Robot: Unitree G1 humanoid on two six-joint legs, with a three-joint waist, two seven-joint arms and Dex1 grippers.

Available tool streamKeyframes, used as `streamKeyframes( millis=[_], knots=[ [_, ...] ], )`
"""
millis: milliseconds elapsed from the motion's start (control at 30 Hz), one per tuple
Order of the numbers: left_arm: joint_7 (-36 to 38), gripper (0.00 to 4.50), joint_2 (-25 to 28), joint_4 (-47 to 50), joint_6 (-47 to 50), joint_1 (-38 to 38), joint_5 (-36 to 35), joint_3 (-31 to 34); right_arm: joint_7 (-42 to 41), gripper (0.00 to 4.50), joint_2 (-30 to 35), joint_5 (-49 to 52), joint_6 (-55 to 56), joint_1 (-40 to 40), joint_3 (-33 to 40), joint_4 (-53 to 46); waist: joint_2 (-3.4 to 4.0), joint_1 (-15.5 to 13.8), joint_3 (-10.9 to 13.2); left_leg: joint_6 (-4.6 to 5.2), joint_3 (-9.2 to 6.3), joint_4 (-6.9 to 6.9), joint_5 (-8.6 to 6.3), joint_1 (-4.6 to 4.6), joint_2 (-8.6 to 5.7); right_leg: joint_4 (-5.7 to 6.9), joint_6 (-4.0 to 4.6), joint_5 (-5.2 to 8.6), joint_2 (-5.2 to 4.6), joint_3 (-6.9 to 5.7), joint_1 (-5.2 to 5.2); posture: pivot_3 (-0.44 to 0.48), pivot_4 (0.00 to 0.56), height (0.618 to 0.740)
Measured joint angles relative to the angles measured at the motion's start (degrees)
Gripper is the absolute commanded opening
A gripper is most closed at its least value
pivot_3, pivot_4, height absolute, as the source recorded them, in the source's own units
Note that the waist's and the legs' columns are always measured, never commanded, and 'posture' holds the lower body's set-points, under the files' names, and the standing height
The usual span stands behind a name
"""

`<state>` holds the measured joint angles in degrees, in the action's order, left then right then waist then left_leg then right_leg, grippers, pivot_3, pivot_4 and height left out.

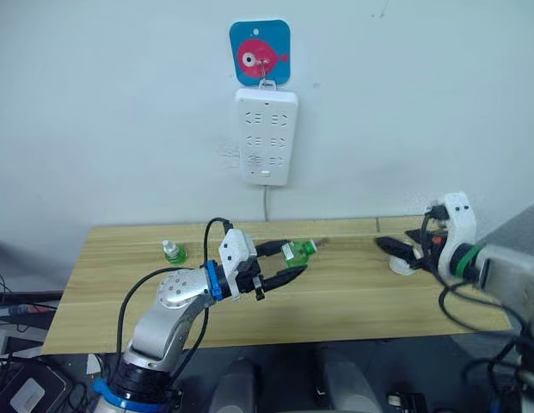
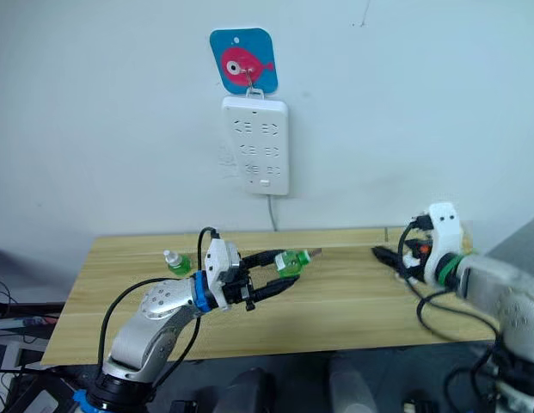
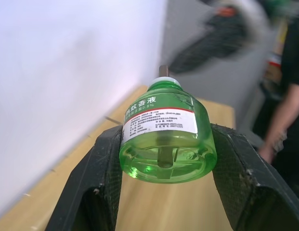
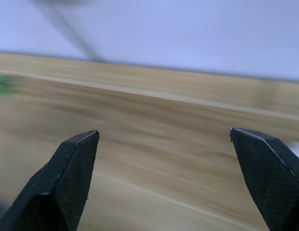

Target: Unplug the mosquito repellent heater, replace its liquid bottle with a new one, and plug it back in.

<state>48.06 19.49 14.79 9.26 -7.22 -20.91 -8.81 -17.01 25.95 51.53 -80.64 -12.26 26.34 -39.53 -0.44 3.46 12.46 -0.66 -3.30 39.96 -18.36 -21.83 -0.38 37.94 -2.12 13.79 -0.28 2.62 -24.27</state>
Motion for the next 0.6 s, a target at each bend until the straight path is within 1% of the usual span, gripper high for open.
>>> streamKeyframes(
  millis=[67,167,233,367,533,600],
  knots=[
    [-2.6,2.26,-2.2,-0.3,-1.2,-0.3,0.8,0.3,2.9,4.50,-7.0,10.4,1.5,0.7,2.3,-2.3,0.00,0.4,0.0,0.00,0.20,0.02,0.00,0.13,-0.02,-0.02,-0.01,0.00,0.01,0.03,0.10,-0.188,0.187,0.730],
    [-3.8,2.26,-3.3,-1.3,-2.4,-0.7,1.3,0.3,8.6,4.50,-11.0,18.9,3.0,2.0,1.3,-2.4,-0.01,1.2,0.0,-0.02,0.30,0.06,0.03,0.15,-0.07,-0.01,-0.02,-0.01,0.01,0.09,0.12,-0.191,0.179,0.730],
    [-4.8,2.26,-4.3,-2.3,-3.6,-1.1,2.2,0.2,14.5,4.50,-14.5,23.6,6.4,2.0,-1.8,-1.5,-0.01,1.7,-0.1,-0.03,0.35,0.07,0.03,0.17,-0.06,0.02,-0.02,-0.01,0.03,0.12,0.12,-0.188,0.172,0.730],
    [-5.7,2.26,-6.2,-2.7,-5.9,-2.9,3.9,-1.1,21.2,4.50,-17.3,26.3,11.3,-0.5,-8.3,2.4,0.00,2.1,-0.1,-0.04,0.33,0.06,0.04,0.16,-0.06,0.04,-0.03,-0.02,0.09,0.13,0.09,-0.175,0.167,0.730],
    [-6.1,2.26,-6.2,-3.9,-7.2,-3.4,5.2,-2.0,25.0,4.50,-18.2,29.0,16.8,-2.2,-12.6,7.3,-0.02,2.2,-0.2,-0.04,0.19,0.01,0.03,0.05,-0.05,0.10,-0.03,-0.03,0.09,0.07,-0.02,-0.164,0.161,0.730],
    [-6.3,2.26,-6.3,-3.9,-7.7,-3.7,5.4,-2.0,26.2,4.15,-18.1,30.3,19.0,-3.0,-13.6,8.6,-0.02,2.2,-0.2,-0.04,0.18,0.02,0.03,0.03,-0.05,0.10,-0.03,-0.03,0.08,0.07,-0.03,-0.161,0.160,0.730]
  ],
)
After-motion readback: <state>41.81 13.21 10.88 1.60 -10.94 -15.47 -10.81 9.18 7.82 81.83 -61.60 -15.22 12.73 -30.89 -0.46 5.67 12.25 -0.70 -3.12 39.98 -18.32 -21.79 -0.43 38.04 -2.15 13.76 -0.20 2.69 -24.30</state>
